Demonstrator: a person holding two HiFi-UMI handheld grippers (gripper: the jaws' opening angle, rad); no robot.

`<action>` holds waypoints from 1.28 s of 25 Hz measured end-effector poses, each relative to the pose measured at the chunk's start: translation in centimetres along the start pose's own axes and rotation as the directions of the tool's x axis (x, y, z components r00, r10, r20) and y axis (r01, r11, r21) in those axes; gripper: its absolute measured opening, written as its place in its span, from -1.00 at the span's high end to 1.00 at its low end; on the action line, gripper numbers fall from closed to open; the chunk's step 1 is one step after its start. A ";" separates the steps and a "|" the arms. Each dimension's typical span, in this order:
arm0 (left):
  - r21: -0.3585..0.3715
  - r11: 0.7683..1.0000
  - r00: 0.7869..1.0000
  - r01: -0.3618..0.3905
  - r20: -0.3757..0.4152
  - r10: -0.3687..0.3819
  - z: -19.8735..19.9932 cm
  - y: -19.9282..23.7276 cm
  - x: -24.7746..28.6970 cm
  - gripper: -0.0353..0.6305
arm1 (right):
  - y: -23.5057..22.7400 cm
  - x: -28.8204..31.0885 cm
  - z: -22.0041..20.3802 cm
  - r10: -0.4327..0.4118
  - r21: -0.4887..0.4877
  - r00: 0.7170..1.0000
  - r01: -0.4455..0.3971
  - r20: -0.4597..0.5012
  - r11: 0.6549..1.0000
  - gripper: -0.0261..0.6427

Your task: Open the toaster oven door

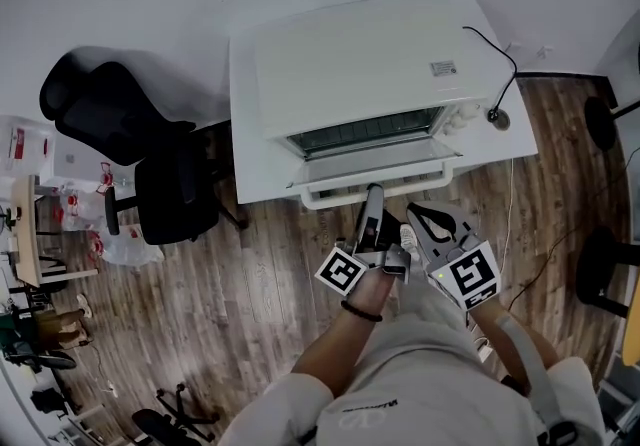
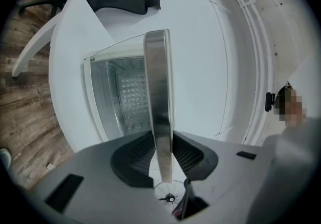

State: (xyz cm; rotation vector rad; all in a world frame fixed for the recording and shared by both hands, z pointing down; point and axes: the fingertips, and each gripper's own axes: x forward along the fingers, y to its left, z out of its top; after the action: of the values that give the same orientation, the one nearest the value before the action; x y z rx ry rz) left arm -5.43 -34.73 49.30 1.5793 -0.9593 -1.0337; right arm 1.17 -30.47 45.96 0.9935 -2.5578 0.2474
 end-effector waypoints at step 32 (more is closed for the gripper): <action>0.101 0.994 0.972 -0.050 -0.225 0.071 -3.8 5.1 -5.8 0.56 | 4.3 1.7 -14.5 0.018 0.620 0.998 0.021 -0.057 0.784 0.87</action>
State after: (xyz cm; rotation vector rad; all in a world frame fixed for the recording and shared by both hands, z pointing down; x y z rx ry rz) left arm -4.19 -29.27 55.80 1.6950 -0.9027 -0.7542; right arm 1.25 -24.10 59.77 1.1737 -2.4506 1.1667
